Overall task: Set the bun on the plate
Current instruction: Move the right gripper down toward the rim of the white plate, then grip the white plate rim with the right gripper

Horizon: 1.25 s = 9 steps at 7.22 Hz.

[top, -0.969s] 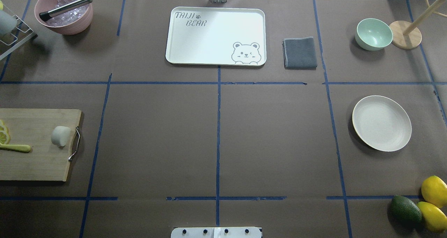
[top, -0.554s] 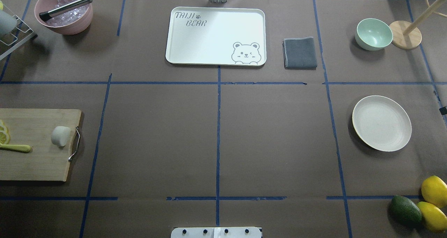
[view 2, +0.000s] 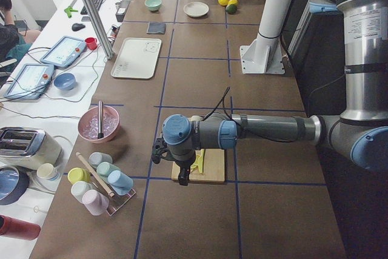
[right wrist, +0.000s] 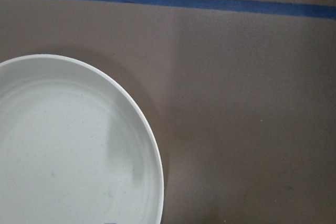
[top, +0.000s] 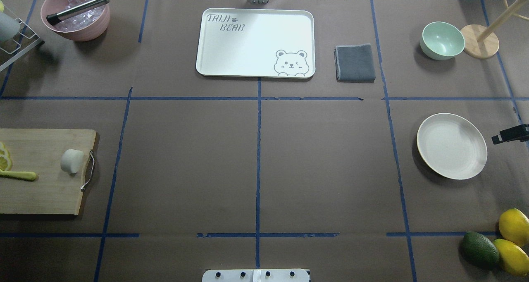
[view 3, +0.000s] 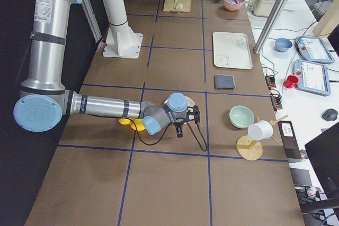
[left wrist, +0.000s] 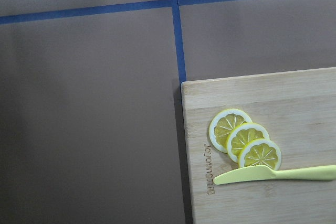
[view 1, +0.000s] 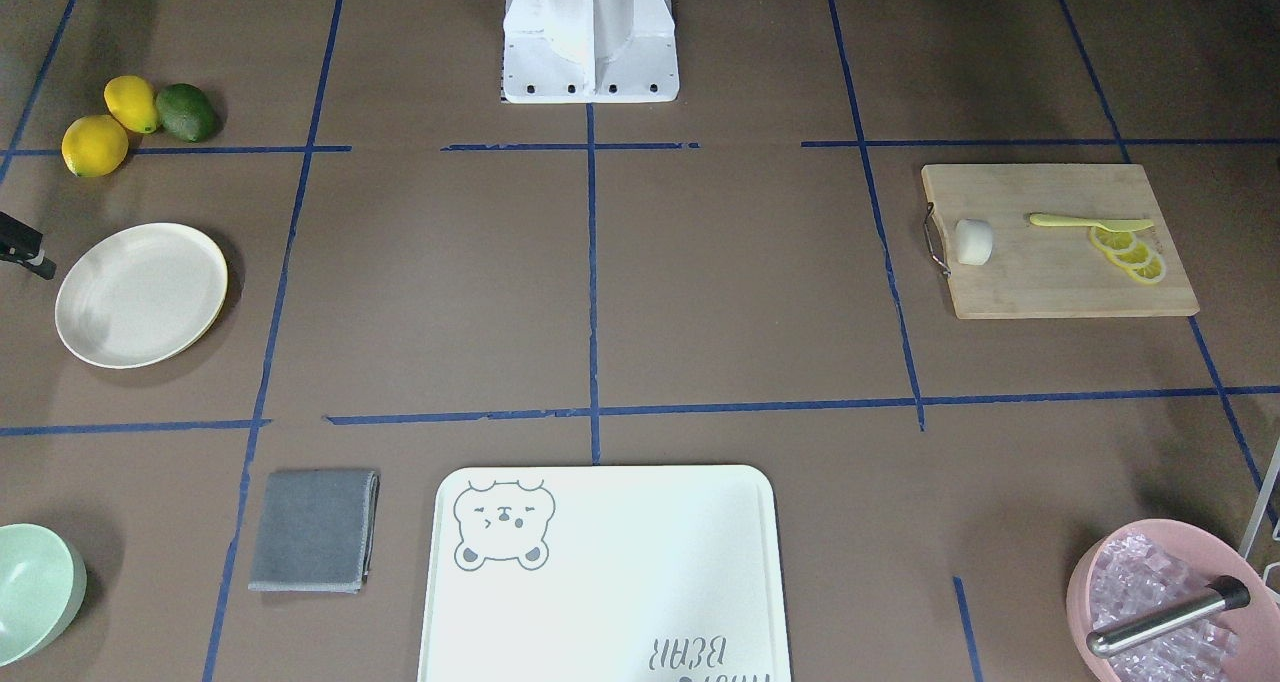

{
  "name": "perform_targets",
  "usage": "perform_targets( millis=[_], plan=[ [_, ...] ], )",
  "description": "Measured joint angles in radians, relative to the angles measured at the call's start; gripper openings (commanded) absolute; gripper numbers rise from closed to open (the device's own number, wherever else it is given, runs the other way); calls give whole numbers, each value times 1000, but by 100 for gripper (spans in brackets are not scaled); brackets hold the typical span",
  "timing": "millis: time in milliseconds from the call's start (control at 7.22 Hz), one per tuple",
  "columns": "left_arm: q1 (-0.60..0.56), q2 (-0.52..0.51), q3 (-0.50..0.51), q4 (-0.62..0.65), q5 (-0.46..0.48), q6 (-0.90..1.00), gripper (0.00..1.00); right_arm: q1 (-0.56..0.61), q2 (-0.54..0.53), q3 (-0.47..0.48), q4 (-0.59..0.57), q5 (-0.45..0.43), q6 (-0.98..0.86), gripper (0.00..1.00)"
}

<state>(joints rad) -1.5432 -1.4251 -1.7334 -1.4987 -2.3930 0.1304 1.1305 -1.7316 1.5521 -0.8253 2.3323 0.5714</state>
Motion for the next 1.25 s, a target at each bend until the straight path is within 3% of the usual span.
perform_targets(
  millis=[277, 415, 554, 692, 831, 969, 1246],
  plan=[
    [0, 1, 0, 0, 0, 0, 100, -41, 16, -2, 5, -27, 46, 91],
    [0, 1, 0, 0, 0, 0, 100, -61, 27, -2, 6, -40, 68, 84],
    [0, 1, 1, 0, 0, 0, 100, -75, 31, -6, 5, -50, 79, 64],
    [0, 2, 1, 0, 0, 0, 100, -82, 33, -11, 5, -54, 83, 30],
    [0, 2, 2, 0, 0, 0, 100, -86, 35, -14, 5, -54, 87, 6],
    [0, 3, 3, 0, 0, 1, 100, -87, 38, -15, 5, -54, 91, 1],
    [1, 3, 3, 0, 0, 0, 100, -88, 43, -15, 6, -50, 93, 0]
  ],
)
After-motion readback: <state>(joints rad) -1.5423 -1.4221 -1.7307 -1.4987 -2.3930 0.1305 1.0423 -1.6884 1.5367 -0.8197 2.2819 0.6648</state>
